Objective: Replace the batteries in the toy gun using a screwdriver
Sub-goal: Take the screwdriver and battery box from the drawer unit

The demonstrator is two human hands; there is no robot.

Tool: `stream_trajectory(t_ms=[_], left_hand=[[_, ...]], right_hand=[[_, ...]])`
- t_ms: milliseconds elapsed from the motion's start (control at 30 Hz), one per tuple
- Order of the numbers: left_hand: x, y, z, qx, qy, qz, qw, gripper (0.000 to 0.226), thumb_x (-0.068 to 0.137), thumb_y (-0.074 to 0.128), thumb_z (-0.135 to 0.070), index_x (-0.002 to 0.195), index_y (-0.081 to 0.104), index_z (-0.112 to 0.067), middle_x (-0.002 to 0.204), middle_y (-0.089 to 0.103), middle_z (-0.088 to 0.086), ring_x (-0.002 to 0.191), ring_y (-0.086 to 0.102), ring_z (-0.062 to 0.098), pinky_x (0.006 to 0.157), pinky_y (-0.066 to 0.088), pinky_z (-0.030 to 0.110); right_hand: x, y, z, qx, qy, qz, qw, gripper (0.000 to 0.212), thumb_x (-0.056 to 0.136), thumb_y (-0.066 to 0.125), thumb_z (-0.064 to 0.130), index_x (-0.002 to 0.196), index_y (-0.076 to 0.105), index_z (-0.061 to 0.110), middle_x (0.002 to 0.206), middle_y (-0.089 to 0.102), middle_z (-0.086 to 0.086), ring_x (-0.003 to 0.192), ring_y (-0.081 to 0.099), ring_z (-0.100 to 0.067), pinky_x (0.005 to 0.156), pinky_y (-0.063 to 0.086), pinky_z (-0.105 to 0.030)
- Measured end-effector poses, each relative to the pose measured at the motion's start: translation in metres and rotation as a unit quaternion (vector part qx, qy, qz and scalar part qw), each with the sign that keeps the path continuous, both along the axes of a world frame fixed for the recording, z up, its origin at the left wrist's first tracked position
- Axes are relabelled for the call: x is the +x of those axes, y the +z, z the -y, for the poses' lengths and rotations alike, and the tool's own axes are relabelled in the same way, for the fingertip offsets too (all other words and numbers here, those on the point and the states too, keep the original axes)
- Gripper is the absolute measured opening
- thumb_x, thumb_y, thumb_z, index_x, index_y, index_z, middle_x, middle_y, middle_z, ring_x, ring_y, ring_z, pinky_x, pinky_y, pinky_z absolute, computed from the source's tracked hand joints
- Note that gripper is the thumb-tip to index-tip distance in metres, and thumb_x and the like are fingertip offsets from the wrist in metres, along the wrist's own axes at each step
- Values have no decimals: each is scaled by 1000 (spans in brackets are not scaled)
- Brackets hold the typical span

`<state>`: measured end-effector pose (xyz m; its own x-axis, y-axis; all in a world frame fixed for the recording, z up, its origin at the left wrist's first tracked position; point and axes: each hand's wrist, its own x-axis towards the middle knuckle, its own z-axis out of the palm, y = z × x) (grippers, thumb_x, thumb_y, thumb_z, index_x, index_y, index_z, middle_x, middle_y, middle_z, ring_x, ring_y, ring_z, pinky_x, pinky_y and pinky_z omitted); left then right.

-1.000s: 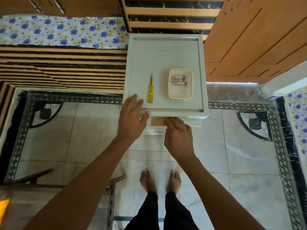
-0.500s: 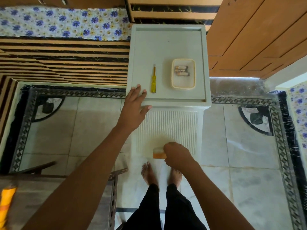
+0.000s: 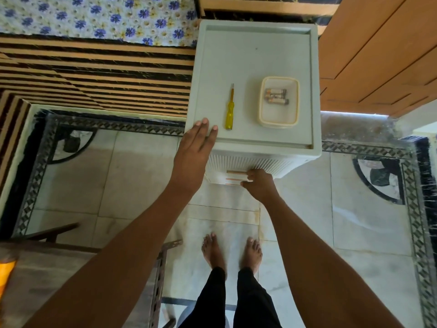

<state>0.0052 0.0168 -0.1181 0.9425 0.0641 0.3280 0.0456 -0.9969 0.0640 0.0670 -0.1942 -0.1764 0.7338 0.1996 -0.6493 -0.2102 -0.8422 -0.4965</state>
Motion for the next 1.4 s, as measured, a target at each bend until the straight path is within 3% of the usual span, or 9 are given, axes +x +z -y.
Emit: stream_trajectory(t_ms=[200, 433, 567, 767, 900, 1000, 1100, 1200, 1400], left_hand=[[-1, -2, 0, -15, 10, -29, 999, 91, 85, 72, 13, 163, 31, -13, 169, 31, 11, 158, 25, 29, 129, 24, 43], [-1, -5, 1, -12, 12, -6, 1000, 90, 84, 73, 13, 161, 35, -11, 167, 34, 12, 157, 29, 29, 129, 24, 44], [-1, -6, -1, 14, 11, -13, 1000, 95, 81, 77, 12, 162, 33, -11, 168, 33, 12, 156, 29, 29, 127, 28, 45], [-3, 10, 9, -39, 14, -32, 999, 91, 82, 86, -23, 159, 40, -8, 166, 37, 16, 154, 34, 33, 124, 33, 50], [-6, 21, 18, -140, 35, -29, 989, 87, 89, 70, -57, 156, 45, -7, 166, 36, 14, 156, 31, 28, 128, 26, 45], [-1, 31, 23, -196, 66, -20, 978, 70, 95, 63, -55, 148, 57, -10, 161, 47, 11, 152, 39, 25, 125, 32, 43], [14, 44, 27, -202, 109, -4, 973, 50, 101, 55, -46, 132, 69, -10, 140, 65, 10, 131, 59, 30, 105, 50, 49], [40, 63, 35, -165, 164, -30, 972, 52, 98, 51, -53, 123, 68, -11, 117, 64, 10, 106, 60, 33, 86, 50, 47], [89, 80, 47, -214, 203, -109, 949, 43, 93, 71, -39, 123, 63, -9, 126, 53, 10, 111, 57, 29, 83, 57, 43]], right_hand=[[-6, 3, 45, -3, -350, -20, 937, 65, 81, 87, 20, 127, 49, -5, 121, 60, -23, 121, 59, -41, 93, 55, -46], [21, -3, 38, 109, -367, -41, 923, 78, 67, 97, 34, 128, 61, -1, 124, 65, -4, 120, 61, -29, 95, 53, -37], [20, -21, 29, 175, -371, -77, 909, 121, 34, 99, 62, 132, 59, 3, 133, 65, -8, 115, 64, -29, 102, 56, -45], [7, 11, 16, 150, -385, -39, 910, 73, 73, 89, 46, 126, 64, 2, 122, 71, -9, 115, 67, -35, 100, 55, -42], [-15, 62, 19, 163, -337, 77, 924, 15, 84, 78, 31, 81, 73, 17, 73, 78, 1, 77, 77, -15, 93, 57, -35], [-15, 114, 22, 135, -330, 189, 915, 25, 91, 73, 27, 72, 67, 13, 61, 71, 2, 62, 69, -12, 85, 29, 2], [4, 147, 19, 119, -338, 268, 894, 28, 92, 73, 27, 72, 64, 9, 60, 63, 1, 57, 56, -7, 76, 27, 7], [33, 160, 11, 117, -318, 318, 885, 29, 92, 72, 38, 90, 65, 9, 70, 64, 2, 65, 60, -8, 70, 40, -3], [88, 145, -10, 40, -243, 212, 946, 54, 96, 64, 54, 121, 58, 7, 117, 65, -14, 108, 64, -33, 88, 56, -43]])
